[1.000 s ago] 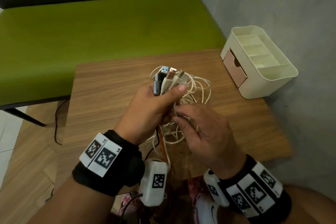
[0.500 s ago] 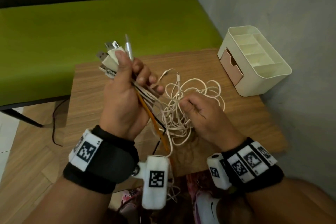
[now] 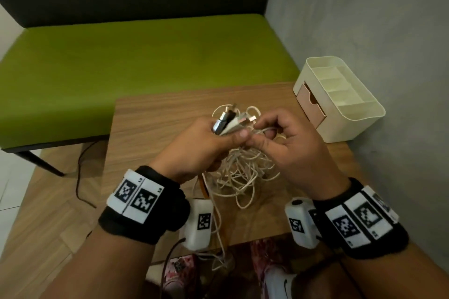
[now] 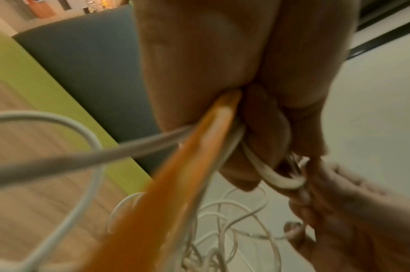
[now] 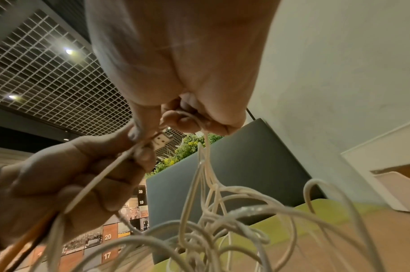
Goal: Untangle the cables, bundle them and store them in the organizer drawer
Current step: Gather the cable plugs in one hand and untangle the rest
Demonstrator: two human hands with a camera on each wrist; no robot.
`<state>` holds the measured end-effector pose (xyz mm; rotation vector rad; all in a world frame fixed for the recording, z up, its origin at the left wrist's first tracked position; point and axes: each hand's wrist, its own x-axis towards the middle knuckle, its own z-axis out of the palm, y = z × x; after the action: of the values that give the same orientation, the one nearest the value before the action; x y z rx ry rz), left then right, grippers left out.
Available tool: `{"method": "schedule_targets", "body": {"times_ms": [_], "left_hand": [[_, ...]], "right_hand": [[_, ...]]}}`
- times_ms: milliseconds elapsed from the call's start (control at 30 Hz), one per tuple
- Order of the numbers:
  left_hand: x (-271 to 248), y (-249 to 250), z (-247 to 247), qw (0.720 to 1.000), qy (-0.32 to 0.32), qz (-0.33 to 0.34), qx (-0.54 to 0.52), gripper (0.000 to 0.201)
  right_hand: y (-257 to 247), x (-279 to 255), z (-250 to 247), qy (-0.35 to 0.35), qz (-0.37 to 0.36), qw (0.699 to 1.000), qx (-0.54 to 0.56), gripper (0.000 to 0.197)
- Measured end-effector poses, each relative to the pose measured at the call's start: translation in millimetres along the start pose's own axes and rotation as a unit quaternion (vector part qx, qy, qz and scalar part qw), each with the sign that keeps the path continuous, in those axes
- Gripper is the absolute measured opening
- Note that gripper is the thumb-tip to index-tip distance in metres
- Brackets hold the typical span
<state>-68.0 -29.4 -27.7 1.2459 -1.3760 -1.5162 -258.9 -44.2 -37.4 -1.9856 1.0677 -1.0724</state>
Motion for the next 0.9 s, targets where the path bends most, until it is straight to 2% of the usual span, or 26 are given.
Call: {"method": "schedule_targets", "body": {"times_ms": [100, 200, 267, 333, 400, 467, 533, 600, 633, 700, 800, 900], "left_hand": [[0.6, -2.2, -8.2, 0.998, -0.053, -0.022, -0.012, 0.020], [-1.3, -3.6, -14.9, 0.994, -0.052, -0.016, -0.090, 0.021], [-2.7, -5.3, -23.0, 0.987, -0.066, -0.008, -0.149, 0.028], [-3.7, -5.2, -27.3, 0.985, -0.062, -0.008, -0.164, 0.034], [-1.0, -7.2, -28.8, 0.988, 0.001, -0.017, -0.157, 0.028], [4.9, -11.4, -28.9, 0.977, 0.129, -0.006, -0.169, 0.020], [10.3, -13.7, -26.5, 0.955, 0.243, 0.025, -0.167, 0.022], [11.1, -13.5, -19.0, 0.943, 0.307, 0.064, -0.114, 0.024], [10.5, -12.2, -12.8, 0.942, 0.318, 0.082, -0.061, 0.020], [10.1, -10.2, 3.2, 0.947, 0.301, 0.105, 0.041, 0.011], [11.7, -12.1, 22.3, 0.974, 0.206, 0.080, 0.042, 0.012], [13.4, -14.3, 22.5, 0.985, 0.154, 0.031, 0.071, 0.004]], "right_hand": [[6.9, -3.7, -0.6, -0.010, 0.032, 0.999, 0.033, 0.026], [20.3, -2.6, -0.5, -0.097, 0.049, 0.992, 0.064, 0.027], [32.7, -0.7, -0.3, -0.149, 0.050, 0.987, 0.017, 0.031], [43.8, 0.6, -3.6, -0.167, 0.055, 0.984, -0.032, 0.033], [47.8, 1.2, -10.7, -0.141, 0.084, 0.986, -0.039, 0.031], [44.1, 0.8, -17.4, -0.070, 0.103, 0.992, -0.010, 0.026], [40.0, 0.9, -19.8, -0.022, 0.075, 0.997, -0.018, 0.021], [40.7, 2.3, -14.6, -0.045, 0.033, 0.996, -0.073, 0.026], [43.1, 3.0, -9.5, -0.062, 0.014, 0.992, -0.110, 0.029], [46.3, 5.3, 0.8, -0.073, -0.025, 0.981, -0.177, 0.029], [45.4, 9.3, 10.3, -0.062, -0.072, 0.972, -0.215, 0.025], [42.9, 10.3, 11.7, -0.056, -0.097, 0.971, -0.214, 0.021]]}}
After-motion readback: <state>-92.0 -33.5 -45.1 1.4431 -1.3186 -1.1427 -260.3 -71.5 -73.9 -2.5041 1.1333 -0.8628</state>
